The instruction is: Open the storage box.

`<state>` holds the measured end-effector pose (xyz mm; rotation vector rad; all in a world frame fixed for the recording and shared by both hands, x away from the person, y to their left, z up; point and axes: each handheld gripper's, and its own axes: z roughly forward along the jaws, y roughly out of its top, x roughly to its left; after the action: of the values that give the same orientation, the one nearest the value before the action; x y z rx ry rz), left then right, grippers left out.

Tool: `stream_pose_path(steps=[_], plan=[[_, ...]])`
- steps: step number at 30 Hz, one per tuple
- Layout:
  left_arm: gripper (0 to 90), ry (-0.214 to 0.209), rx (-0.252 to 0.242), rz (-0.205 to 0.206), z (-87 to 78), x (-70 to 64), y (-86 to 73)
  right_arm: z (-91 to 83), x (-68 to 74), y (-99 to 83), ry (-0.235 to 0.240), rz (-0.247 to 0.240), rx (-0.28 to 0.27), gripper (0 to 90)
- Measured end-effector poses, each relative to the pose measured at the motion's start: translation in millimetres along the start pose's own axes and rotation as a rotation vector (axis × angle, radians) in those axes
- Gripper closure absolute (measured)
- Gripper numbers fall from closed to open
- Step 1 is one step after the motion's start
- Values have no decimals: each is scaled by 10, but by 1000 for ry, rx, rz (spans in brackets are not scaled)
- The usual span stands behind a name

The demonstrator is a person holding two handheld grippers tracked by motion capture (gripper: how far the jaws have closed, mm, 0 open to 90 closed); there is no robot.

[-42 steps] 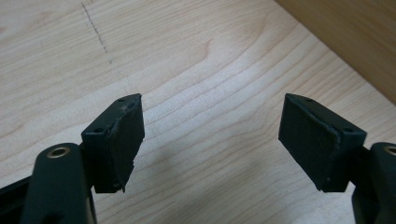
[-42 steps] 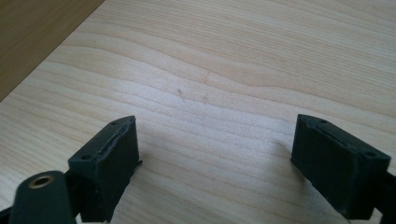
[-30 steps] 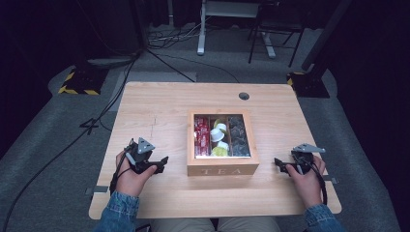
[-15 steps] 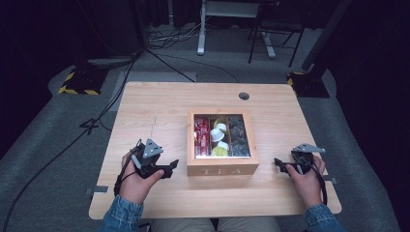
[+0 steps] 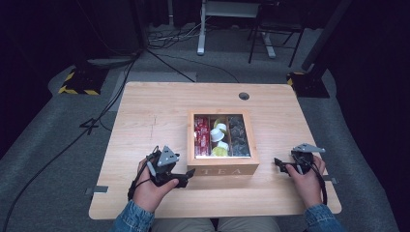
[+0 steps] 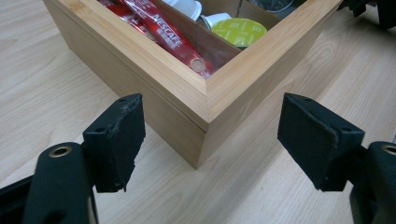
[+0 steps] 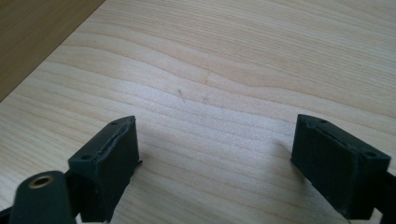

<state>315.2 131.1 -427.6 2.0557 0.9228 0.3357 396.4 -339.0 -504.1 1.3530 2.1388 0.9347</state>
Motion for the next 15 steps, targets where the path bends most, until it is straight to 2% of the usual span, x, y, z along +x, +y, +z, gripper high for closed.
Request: stream_pose_path(steps=[8, 9, 12, 15], plan=[[308, 9, 7, -8, 137, -12, -89, 0, -1, 2, 2, 0, 2, 147], [349, 11, 8, -15, 147, -17, -98, 1, 0, 3, 1, 0, 2, 147], [386, 22, 15, -7, 163, -5, -116, 2, 0, 3, 1, 0, 2, 147], [479, 26, 16, -5, 170, 5, -129, 2, -1, 3, 1, -1, 2, 147]])
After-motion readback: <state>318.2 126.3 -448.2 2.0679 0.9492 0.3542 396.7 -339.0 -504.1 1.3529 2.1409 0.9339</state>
